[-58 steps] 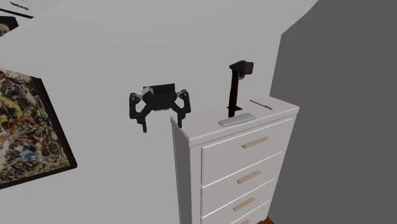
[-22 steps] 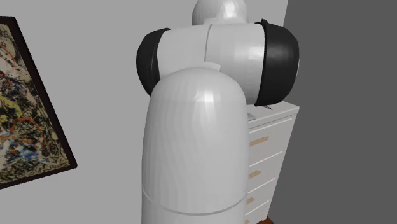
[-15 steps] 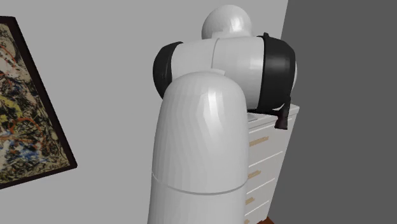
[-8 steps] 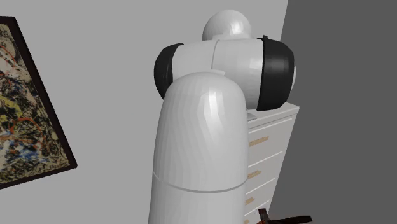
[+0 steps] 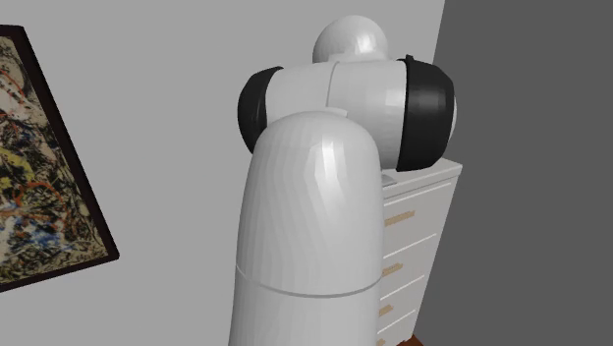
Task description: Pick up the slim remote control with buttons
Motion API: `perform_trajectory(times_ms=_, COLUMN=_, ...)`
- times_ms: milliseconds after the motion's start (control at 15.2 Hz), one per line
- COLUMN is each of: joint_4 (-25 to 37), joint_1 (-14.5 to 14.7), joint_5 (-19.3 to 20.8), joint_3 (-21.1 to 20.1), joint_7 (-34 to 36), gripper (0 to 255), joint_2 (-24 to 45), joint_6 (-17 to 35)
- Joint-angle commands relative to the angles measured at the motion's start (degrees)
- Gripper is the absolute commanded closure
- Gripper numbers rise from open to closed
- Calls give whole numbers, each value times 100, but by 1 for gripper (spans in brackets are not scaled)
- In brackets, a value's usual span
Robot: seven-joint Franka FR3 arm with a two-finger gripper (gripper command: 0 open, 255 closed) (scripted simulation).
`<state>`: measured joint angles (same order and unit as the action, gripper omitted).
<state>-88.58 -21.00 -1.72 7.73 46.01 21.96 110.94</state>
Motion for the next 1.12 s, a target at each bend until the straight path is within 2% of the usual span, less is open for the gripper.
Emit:
perform_trajectory(times_ms=0, joint_4=58, joint_1=1, joint_5=2, joint_3=1, joint_7=3, gripper=255, joint_2=-16, joint_6=-71)
perform_trajectory(times_ms=924, joint_4=1048, joint_1=-19, joint_5=14, joint_3=13, joint_7=0, gripper=255, joint_2=-77, joint_6=-1121)
perform_trajectory(times_ms=1056, joint_4=1060, joint_1=-19, joint_5=13, joint_3=13, joint_7=0, gripper=255, joint_2=-77, joint_6=-1134)
